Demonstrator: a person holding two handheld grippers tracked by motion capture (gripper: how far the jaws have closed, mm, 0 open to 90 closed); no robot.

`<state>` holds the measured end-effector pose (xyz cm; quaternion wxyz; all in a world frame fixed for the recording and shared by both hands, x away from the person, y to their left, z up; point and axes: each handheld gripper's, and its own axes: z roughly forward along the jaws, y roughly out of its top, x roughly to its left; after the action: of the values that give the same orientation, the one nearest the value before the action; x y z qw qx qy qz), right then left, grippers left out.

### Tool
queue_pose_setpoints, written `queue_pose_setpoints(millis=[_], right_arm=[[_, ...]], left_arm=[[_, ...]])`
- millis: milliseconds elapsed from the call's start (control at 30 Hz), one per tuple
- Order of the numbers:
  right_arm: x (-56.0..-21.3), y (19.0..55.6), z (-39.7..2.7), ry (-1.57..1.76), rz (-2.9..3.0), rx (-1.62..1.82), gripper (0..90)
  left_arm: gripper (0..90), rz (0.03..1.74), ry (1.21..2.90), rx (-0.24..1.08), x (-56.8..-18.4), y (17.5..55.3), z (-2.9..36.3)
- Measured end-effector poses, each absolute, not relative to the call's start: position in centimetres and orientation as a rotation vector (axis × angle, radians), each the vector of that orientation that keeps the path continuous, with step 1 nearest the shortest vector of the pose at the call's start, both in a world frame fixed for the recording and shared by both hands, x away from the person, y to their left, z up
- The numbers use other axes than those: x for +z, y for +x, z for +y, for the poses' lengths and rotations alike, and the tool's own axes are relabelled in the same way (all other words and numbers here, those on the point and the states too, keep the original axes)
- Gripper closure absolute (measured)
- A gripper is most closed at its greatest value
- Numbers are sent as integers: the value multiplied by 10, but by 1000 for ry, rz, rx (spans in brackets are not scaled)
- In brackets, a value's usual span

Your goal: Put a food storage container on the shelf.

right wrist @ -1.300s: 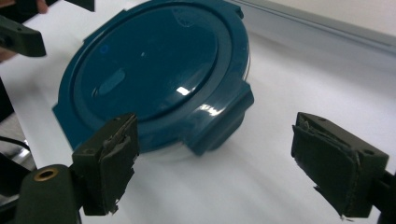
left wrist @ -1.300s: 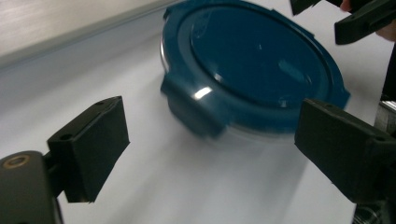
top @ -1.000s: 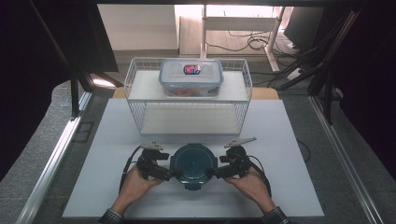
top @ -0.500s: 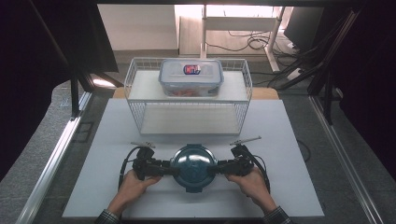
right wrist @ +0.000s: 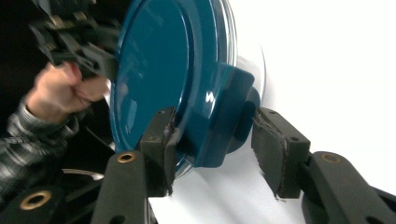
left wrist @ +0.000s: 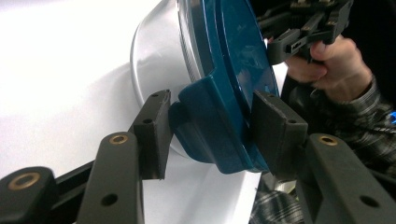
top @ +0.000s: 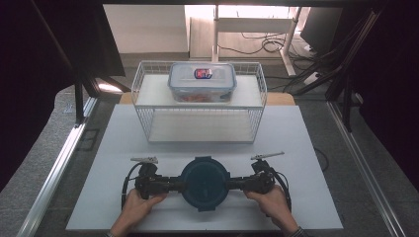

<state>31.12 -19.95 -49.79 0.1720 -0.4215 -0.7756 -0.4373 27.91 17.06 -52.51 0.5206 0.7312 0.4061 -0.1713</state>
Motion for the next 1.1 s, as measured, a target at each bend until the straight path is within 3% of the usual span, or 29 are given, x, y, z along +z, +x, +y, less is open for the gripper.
queue_pose_setpoints(millis=[233, 400, 633, 800, 1100], right_arm=[[-487, 301, -194, -1244, -2285, -1262, 597], [-483, 293, -191, -1256, -2305, -1278, 610], [-481, 293, -192, -1220, -2348, -1251, 607], [-489, 305, -199, -1173, -2248, -1279, 535], [-492, 305, -201, -1189, -2149, -1291, 573]], left_arm=[[506, 1004, 1731, -398, -524, 272, 171], [539, 1072, 1624, -442, -531, 263, 175], [549, 979, 1672, -393, -528, 261, 172], [552, 919, 1712, -359, -525, 262, 170], [548, 1002, 1645, -404, -531, 263, 174]])
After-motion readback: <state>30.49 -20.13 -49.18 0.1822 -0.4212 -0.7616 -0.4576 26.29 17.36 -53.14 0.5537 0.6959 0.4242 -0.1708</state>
